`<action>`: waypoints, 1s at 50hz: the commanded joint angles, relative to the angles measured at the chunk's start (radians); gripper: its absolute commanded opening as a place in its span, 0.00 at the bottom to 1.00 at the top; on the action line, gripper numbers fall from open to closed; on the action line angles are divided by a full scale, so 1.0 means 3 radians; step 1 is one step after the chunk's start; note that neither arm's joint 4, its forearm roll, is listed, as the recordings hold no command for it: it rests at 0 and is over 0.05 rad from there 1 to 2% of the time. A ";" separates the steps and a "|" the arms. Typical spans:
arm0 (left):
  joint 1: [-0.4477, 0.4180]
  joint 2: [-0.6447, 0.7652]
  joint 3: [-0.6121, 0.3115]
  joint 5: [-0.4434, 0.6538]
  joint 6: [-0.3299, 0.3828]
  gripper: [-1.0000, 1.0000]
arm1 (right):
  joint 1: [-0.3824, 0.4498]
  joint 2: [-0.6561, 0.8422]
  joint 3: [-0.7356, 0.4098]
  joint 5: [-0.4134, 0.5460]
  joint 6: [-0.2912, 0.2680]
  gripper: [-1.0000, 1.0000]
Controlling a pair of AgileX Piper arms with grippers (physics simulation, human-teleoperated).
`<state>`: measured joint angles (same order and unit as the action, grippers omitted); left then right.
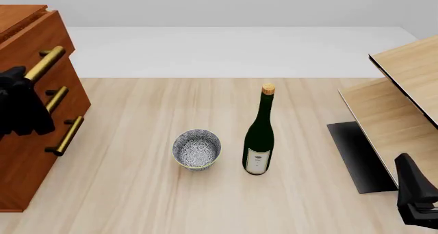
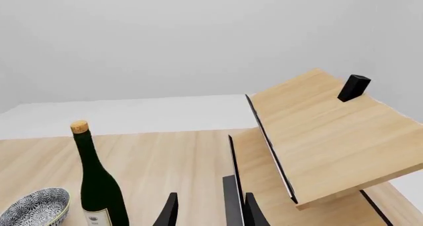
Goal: Close the bottom drawer of the cabinet and open the top drawer.
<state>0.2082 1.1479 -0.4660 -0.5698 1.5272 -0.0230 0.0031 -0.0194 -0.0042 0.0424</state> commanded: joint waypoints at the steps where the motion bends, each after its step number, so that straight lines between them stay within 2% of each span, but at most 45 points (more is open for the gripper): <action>1: -0.0213 0.0029 0.0002 0.0024 0.0022 0.00 | -0.0004 -0.0002 -0.0001 0.0000 0.0011 1.00; 24: -0.0294 0.0067 -0.0019 -0.0008 0.0027 0.00 | -0.0002 -0.0002 -0.0001 -0.0003 0.0015 1.00; 32: -0.0267 0.0050 -0.0059 0.0087 -0.0040 0.00 | -0.0003 -0.0001 -0.0001 -0.0004 0.0015 1.00; 34: -0.0245 0.0081 -0.0028 0.0017 0.0007 0.00 | -0.0003 -0.0001 -0.0002 -0.0003 0.0016 1.00; 35: -0.0243 0.0071 -0.0046 0.0032 -0.0013 1.00 | -0.0002 -0.0002 -0.0002 -0.0004 0.0015 1.00; 50: -0.0215 0.0051 -0.0042 0.0065 -0.0023 1.00 | -0.0002 0.0000 -0.0002 -0.0003 0.0014 1.00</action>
<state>0.1485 1.1591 -0.4767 -0.5540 1.5221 -0.0233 0.0028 -0.0200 -0.0052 0.0465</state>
